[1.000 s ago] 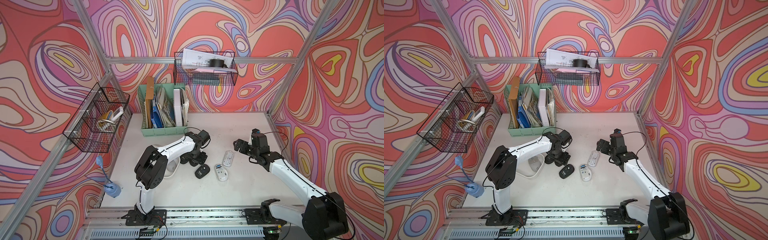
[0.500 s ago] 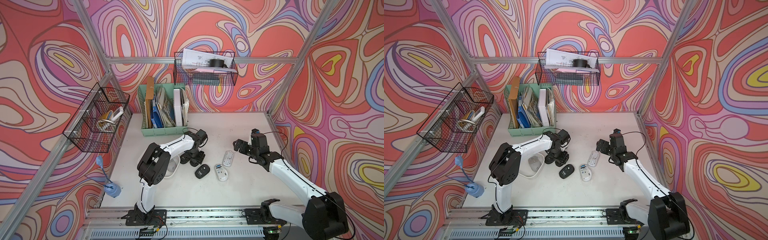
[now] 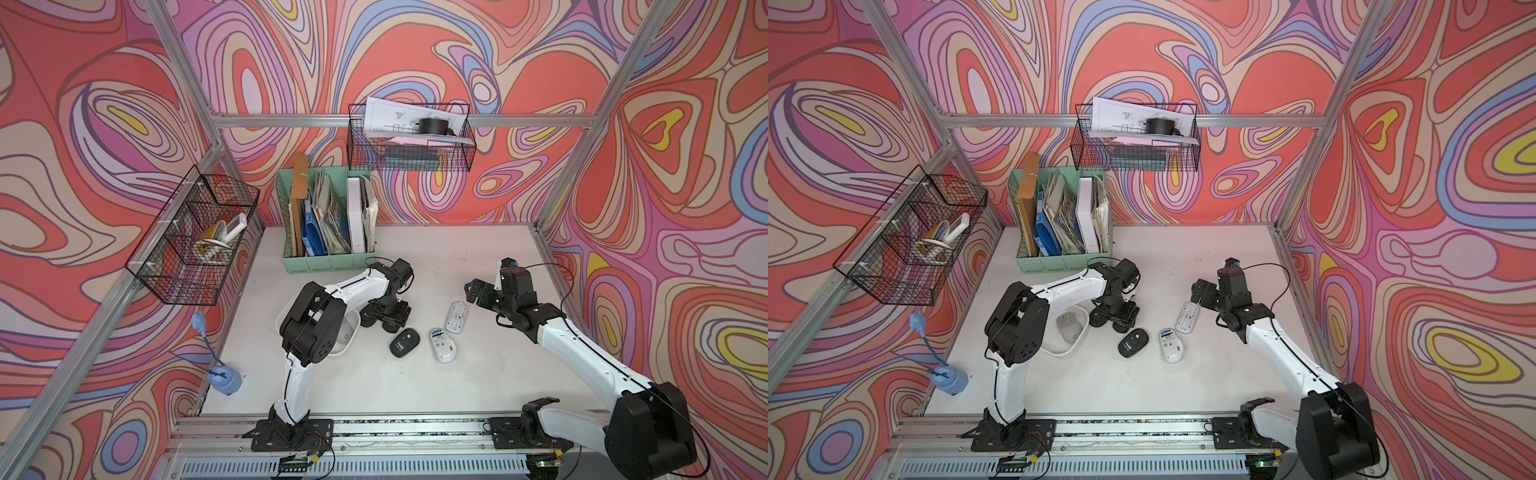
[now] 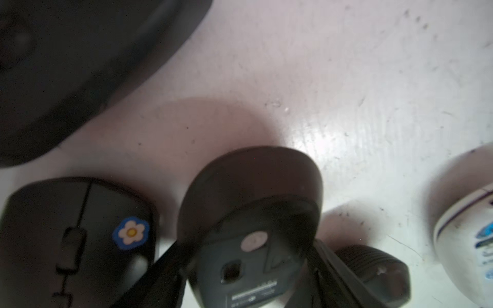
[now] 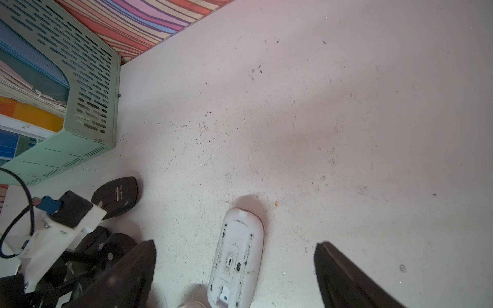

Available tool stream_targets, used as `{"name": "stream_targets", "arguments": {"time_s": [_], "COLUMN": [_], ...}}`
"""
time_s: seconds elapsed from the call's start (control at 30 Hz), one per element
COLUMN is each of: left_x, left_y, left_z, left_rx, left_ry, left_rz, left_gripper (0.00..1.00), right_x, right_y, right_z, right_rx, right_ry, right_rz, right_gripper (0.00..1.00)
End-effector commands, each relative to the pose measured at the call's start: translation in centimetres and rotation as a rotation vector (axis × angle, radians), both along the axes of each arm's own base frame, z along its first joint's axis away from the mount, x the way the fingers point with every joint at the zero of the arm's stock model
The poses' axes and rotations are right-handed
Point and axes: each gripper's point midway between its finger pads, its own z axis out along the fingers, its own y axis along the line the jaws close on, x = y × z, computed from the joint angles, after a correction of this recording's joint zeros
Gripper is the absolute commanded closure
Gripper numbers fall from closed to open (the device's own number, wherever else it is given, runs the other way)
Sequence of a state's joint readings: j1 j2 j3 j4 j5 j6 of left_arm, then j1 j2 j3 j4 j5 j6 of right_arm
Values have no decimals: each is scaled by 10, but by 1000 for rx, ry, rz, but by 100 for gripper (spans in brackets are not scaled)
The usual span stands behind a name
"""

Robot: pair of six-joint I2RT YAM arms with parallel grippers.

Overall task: Put the mouse in the storage box
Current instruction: Pick up the mouse from the center of the board.

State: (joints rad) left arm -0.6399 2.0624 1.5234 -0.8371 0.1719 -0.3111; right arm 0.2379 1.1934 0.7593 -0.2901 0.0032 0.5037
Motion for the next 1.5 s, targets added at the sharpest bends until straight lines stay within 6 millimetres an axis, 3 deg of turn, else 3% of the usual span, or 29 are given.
{"name": "stream_targets", "arguments": {"time_s": [0.0, 0.1, 0.43, 0.67, 0.8, 0.93, 1.07, 1.17, 1.47], "left_x": [7, 12, 13, 6, 0, -1, 1, 2, 2], "left_y": [-13, -14, -5, 1, 2, 2, 0, -3, -4], "left_z": [4, 4, -8, -18, -25, -28, -26, -25, -6], "left_rx": [-96, -163, -135, -100, -85, -80, -92, -102, -74], "left_ry": [19, 37, 65, 88, 119, 113, 104, 105, 6], "left_rz": [36, 91, 118, 114, 100, 105, 112, 111, 106], "left_gripper": [22, 23, 32, 32, 24, 24, 45, 46, 63], "right_x": [4, 3, 1, 2, 3, 3, 2, 2, 4], "right_y": [4, 4, 4, 4, 4, 5, 6, 5, 6], "right_z": [6, 6, 4, 6, 7, 6, 6, 6, 7], "right_rx": [6, 5, 5, 4, 6, 7, 7, 4, 6], "right_ry": [-17, -20, -16, -19, -21, -21, -20, -21, -21], "right_rz": [5, 4, 5, 3, 5, 6, 8, 5, 7], "right_gripper": [5, 5, 5, 5, 5, 5, 5, 5, 5]}}
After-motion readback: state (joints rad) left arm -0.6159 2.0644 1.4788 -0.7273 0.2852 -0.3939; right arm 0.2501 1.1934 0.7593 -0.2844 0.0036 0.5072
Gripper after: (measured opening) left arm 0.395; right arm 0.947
